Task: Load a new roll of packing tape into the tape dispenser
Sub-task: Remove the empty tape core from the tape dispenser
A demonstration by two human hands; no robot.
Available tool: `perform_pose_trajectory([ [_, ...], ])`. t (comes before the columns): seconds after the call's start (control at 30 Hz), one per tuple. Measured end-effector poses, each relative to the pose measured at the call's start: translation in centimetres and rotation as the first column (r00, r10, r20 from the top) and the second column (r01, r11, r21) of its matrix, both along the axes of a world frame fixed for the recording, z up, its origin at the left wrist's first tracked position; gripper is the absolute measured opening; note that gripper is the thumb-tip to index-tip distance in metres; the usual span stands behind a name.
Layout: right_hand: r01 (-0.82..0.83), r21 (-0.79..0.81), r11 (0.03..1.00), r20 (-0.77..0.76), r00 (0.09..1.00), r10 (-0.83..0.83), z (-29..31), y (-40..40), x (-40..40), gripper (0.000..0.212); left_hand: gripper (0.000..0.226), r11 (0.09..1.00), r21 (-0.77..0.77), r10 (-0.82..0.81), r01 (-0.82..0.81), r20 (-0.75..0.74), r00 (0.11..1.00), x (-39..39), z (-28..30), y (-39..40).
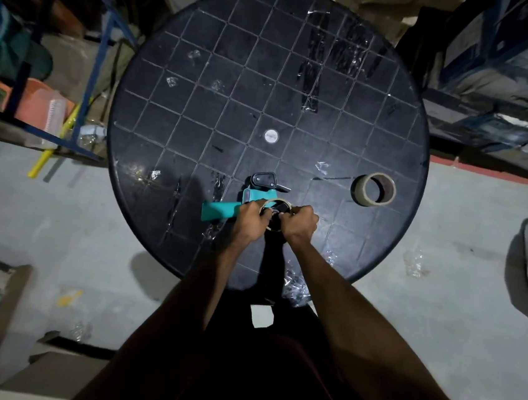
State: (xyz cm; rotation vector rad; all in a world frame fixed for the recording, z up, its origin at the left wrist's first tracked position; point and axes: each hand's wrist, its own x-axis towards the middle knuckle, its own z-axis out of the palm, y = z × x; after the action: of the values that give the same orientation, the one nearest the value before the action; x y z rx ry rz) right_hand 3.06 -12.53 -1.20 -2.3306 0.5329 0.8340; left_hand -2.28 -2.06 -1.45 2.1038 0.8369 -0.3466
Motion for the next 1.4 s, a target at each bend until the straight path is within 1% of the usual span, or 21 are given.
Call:
perform_pose_trajectory([
  [0.1,0.046,-0.013,0.999,0.025,0.999,-0.046,-0.1,0.4,0.0,0.034,0.03,1.0,0.011,-0.001,0.0,0.031,1.0,-0.2,-0.3,0.0],
  [0.23,0.063,-0.02,0.998,0.049,0.997,-0.062,0.0,0.6,-0.3,0.03,0.028,0.999,-0.001,0.035,-0.035,0.023,0.999,-0.4,-0.5,0.0],
  [0.3,0.06,-0.014,0.998,0.063,0.996,-0.059,0.2,0.5,-0.3,0.03,0.028,1.0,0.0,0.028,-0.028,0.015,0.999,-0.5,-0.2,0.0],
  [0.47,0.045,0.052,0.998,0.005,0.999,-0.045,0.8,-0.3,-0.4,0.037,0.035,1.0,0.001,-0.011,0.011,0.009,1.0,-0.6,0.8,-0.7],
  [0.5,0.036,0.058,0.998,-0.016,0.999,-0.035,0.2,-0.5,-0.5,0.038,0.036,1.0,0.0,-0.025,0.025,-0.009,1.0,-0.6,1.1,-0.8],
  [0.53,0.022,0.045,0.999,-0.044,0.999,-0.02,-1.6,-1.1,-0.4,0.04,0.035,0.999,0.001,-0.036,0.036,-0.038,0.999,-0.7,1.3,-0.8],
  [0.6,-0.015,0.041,0.999,-0.09,0.996,0.019,-8.9,-3.0,-0.1,0.046,0.033,0.998,0.011,-0.056,0.057,-0.105,0.993,-1.1,1.7,-0.8],
  [0.63,-0.037,0.033,0.999,-0.108,0.993,0.04,-9.6,-3.3,0.0,0.046,0.032,0.998,0.012,-0.059,0.061,-0.136,0.989,-1.3,1.7,-0.8],
  [0.67,-0.05,0.013,0.999,-0.121,0.991,0.051,-7.9,-3.2,0.1,0.043,0.032,0.998,0.002,-0.057,0.058,-0.16,0.985,-1.5,1.8,-0.8],
  [0.7,-0.064,0.003,0.998,-0.106,0.992,0.064,-4.7,-2.7,0.0,0.04,0.032,0.999,-0.018,-0.05,0.047,-0.169,0.984,-1.6,1.9,-0.8],
  [0.77,-0.124,-0.023,0.992,-0.025,0.992,0.123,1.1,-1.5,-0.2,0.033,0.03,0.998,-0.065,-0.036,0.025,-0.166,0.986,-1.6,1.7,-0.9],
  [0.8,-0.145,-0.011,0.989,0.016,0.989,0.145,2.0,-1.2,-0.1,0.03,0.029,0.997,-0.08,-0.028,0.015,-0.162,0.986,-1.4,1.6,-0.9],
  [0.9,-0.26,0.085,0.962,0.083,0.964,0.253,1.9,-0.8,0.2,0.03,0.031,0.995,-0.1,0.009,-0.024,-0.148,0.989,-1.0,1.0,-0.7],
  [0.97,-0.338,0.054,0.94,0.082,0.939,0.333,1.1,-0.6,0.5,0.026,0.034,0.99,-0.129,0.029,-0.047,-0.138,0.99,-0.8,0.5,-0.7],
  [1.03,-0.358,0.014,0.933,0.065,0.932,0.357,0.8,-0.5,0.8,0.018,0.037,0.985,-0.162,0.038,-0.059,-0.13,0.991,-0.5,0.6,-0.7],
  [1.1,-0.357,-0.006,0.934,0.046,0.933,0.357,0.6,-0.4,1.0,0.017,0.036,0.984,-0.162,0.051,-0.07,-0.117,0.992,-0.2,0.5,-0.7],
  [1.2,-0.332,-0.023,0.943,0.031,0.943,0.332,0.3,-0.2,1.3,0.025,0.028,0.987,-0.136,0.071,-0.085,-0.103,0.992,0.4,0.0,-0.5],
  [1.4,-0.269,-0.063,0.961,0.063,0.96,0.273,-0.5,0.2,1.1,0.023,0.023,0.991,-0.105,0.074,-0.084,-0.098,0.992,0.6,-0.1,-0.1],
])
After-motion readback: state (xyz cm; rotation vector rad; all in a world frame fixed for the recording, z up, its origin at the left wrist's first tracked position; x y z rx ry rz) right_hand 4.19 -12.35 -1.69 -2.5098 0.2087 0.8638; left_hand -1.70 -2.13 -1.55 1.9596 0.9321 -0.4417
